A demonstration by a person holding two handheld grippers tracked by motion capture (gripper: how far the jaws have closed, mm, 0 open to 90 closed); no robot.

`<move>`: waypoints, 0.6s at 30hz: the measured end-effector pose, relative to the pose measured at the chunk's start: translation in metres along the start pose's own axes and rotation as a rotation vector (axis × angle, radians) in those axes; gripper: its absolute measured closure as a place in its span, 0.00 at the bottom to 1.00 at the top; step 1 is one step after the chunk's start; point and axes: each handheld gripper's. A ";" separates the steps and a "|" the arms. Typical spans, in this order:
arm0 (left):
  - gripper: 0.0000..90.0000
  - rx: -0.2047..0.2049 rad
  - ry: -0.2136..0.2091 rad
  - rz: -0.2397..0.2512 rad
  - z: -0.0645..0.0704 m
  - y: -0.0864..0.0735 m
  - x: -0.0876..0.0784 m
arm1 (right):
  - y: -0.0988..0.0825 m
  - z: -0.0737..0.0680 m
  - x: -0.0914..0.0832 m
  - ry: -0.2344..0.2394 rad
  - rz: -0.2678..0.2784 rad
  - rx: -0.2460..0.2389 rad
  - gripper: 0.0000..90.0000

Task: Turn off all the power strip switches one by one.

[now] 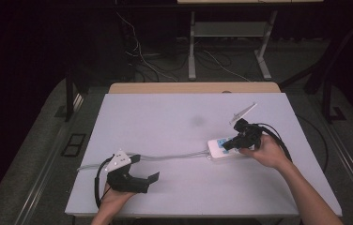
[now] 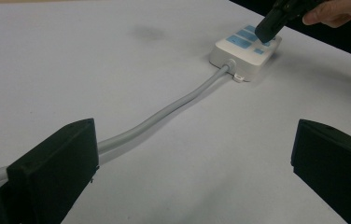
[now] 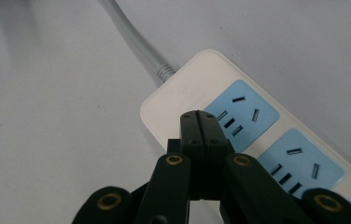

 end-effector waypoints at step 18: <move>0.00 -0.001 -0.004 -0.002 0.001 0.000 0.001 | -0.004 0.001 0.009 0.000 -0.018 0.008 1.00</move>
Point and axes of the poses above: each handheld gripper's, and its own axes: x roughly forward along the jaws, y roughly out of its top, z roughly to its right, and after that the axes turned 4 degrees about -z, right-handed
